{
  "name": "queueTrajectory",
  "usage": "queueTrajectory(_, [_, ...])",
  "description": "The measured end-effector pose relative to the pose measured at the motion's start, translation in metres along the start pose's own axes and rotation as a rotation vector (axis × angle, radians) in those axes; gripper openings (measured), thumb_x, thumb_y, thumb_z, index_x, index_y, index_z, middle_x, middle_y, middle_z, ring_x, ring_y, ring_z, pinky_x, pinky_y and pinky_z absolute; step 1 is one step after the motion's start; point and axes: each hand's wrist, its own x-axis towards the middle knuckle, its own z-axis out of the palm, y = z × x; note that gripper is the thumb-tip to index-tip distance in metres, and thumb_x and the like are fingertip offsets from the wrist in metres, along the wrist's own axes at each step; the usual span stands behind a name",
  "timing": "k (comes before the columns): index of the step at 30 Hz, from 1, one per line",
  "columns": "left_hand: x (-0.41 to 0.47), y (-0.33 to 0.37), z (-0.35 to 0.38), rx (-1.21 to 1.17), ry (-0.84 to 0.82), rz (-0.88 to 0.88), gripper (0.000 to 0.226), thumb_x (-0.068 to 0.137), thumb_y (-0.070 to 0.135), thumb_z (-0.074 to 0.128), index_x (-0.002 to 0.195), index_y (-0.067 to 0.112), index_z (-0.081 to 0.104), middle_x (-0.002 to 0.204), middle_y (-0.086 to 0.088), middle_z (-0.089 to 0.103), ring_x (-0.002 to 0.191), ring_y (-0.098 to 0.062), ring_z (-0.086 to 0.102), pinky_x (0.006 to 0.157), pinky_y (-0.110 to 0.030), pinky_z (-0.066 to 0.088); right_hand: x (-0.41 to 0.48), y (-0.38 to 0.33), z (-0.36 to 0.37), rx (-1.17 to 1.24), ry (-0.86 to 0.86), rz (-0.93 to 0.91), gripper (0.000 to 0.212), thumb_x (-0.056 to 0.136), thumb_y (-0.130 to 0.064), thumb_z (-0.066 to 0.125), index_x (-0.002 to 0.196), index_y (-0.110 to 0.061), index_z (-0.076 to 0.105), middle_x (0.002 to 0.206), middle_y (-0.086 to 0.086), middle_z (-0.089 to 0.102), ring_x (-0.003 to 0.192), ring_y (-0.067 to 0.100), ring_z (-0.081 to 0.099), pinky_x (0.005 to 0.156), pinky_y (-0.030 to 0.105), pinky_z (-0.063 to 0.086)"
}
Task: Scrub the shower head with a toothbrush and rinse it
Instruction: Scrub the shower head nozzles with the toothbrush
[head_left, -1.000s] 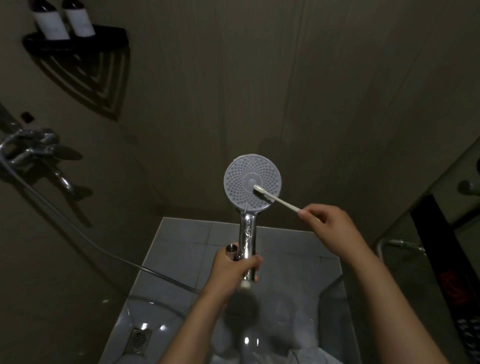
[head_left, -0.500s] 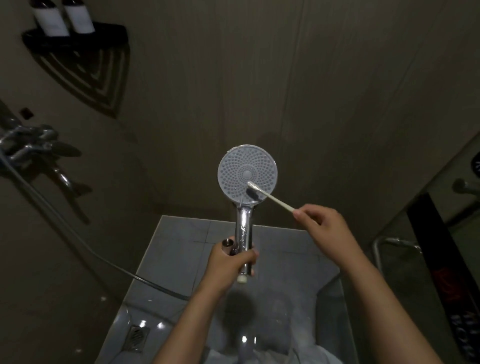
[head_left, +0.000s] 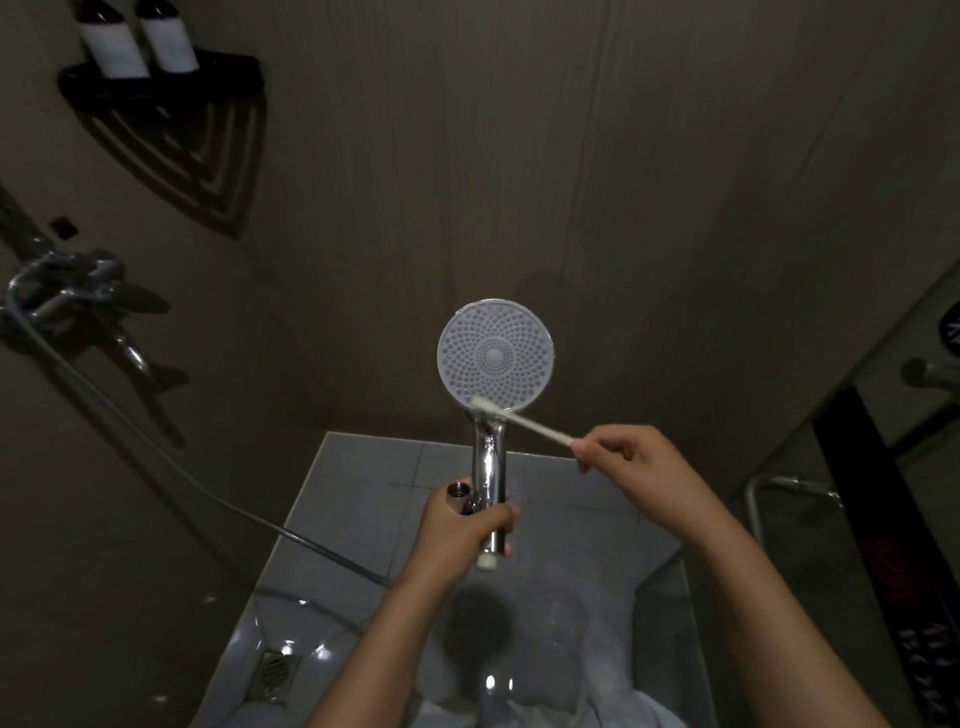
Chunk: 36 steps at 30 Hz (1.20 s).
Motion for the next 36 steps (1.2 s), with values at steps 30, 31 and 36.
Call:
queueTrajectory(30, [0.005,-0.001,0.01,0.136,-0.077,0.042,0.018,0.072,-0.007,0.068,0.076,0.002,0.053,0.063,-0.012,0.052,0.051,-0.019,0.055,0.048,-0.029,0.053,0.001,0.001,0.039,0.046,0.221,0.089,0.031,0.094,-0.026,0.053,0.066,-0.016,0.057,0.053,-0.007,0.044,0.047,-0.001,0.039,0.046,0.016,0.029])
queueTrajectory(31, [0.004,-0.002,0.01,0.13,-0.071,0.041,0.019,0.071,-0.008,0.068,0.074,0.003,0.052,0.061,-0.01,0.052,0.049,-0.018,0.055,0.048,-0.028,0.052,0.001,0.001,0.041,0.049,0.203,0.094,0.03,0.094,-0.027,0.052,0.066,-0.016,0.058,0.054,-0.007,0.045,0.046,-0.001,0.039,0.046,0.016,0.029])
queueTrajectory(36, [0.005,-0.007,0.007,0.117,-0.053,0.018,0.025,0.069,-0.008,0.068,0.068,0.011,0.053,0.056,-0.001,0.056,0.049,-0.015,0.057,0.048,-0.028,0.052,0.006,-0.008,0.045,0.058,0.137,0.082,0.032,0.093,-0.027,0.054,0.062,-0.02,0.057,0.046,-0.011,0.046,0.043,-0.002,0.04,0.048,0.018,0.026])
